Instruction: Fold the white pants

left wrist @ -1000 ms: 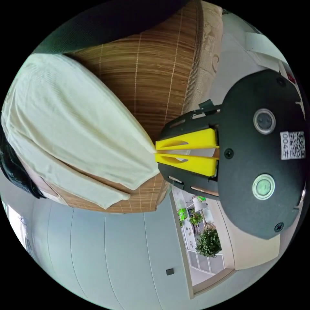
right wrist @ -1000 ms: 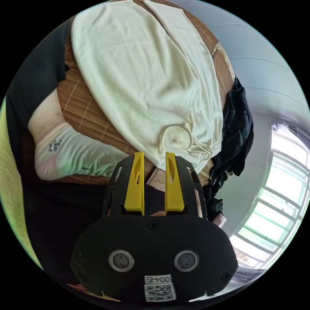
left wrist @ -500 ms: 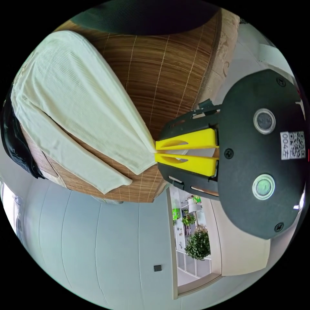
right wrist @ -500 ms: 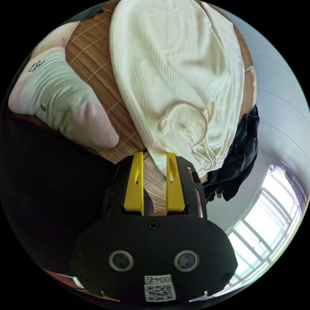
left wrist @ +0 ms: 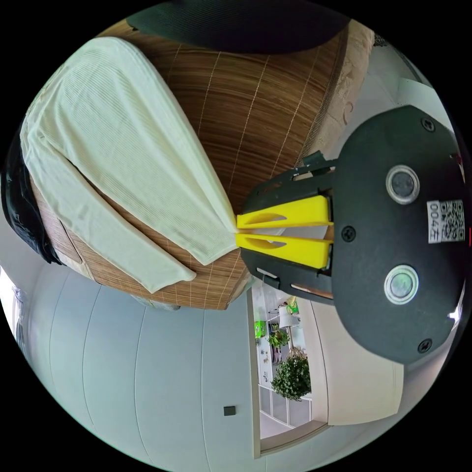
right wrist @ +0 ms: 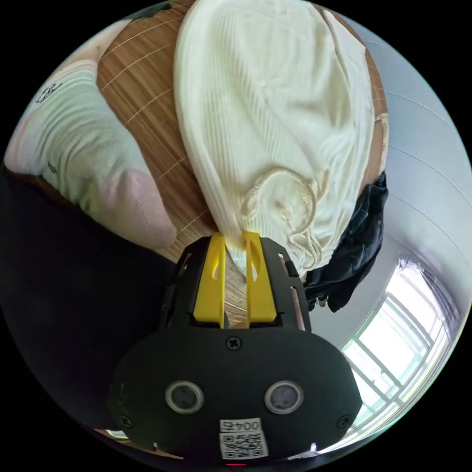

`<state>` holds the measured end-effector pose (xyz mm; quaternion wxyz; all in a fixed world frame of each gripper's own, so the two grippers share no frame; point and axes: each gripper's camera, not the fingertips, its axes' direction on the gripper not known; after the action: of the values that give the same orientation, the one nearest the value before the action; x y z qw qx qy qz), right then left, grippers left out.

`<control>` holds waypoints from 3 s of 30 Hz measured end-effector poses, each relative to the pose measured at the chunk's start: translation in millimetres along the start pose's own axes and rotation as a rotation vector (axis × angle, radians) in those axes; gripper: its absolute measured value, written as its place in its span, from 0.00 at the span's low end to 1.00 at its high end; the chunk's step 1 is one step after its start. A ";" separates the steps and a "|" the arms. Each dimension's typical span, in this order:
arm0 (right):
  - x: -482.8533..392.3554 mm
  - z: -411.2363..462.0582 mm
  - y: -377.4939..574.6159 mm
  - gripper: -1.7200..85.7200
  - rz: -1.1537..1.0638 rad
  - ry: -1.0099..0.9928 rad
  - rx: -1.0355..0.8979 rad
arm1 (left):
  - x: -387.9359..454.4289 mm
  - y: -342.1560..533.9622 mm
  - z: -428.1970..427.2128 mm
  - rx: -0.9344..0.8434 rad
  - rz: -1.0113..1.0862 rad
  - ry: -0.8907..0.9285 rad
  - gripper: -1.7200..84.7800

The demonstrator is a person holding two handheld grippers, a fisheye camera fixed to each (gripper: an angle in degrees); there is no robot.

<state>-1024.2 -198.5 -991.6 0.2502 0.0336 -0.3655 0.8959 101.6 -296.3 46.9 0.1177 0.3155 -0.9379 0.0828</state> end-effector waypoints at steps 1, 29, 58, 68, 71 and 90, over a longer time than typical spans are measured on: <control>-1.9 1.3 1.4 0.07 -0.009 -0.006 0.004 | 0.2 0.7 -1.0 -0.002 -0.010 0.000 0.03; 76.9 -95.9 182.1 0.01 0.352 -0.162 0.269 | -76.9 47.6 -75.7 -0.045 -0.421 0.052 0.03; 276.7 232.2 243.2 0.11 1.205 -0.489 0.177 | -128.7 -375.4 91.8 -0.052 -0.275 -0.004 0.05; 133.6 215.8 277.9 0.14 1.330 -0.781 0.358 | 27.0 -326.3 55.6 0.088 -0.174 0.097 0.03; 126.6 243.6 296.0 0.18 1.462 -0.756 0.246 | 31.0 -345.6 71.0 0.043 -0.184 0.144 0.03; 151.8 363.2 347.5 0.10 1.441 -1.037 0.298 | 50.5 -385.3 103.8 -0.260 0.266 0.079 0.02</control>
<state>-1365.5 -589.3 -911.1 -0.5758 0.2285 -0.2449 0.7458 280.6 -652.3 -7.5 0.1823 0.1673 -0.9688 -0.0118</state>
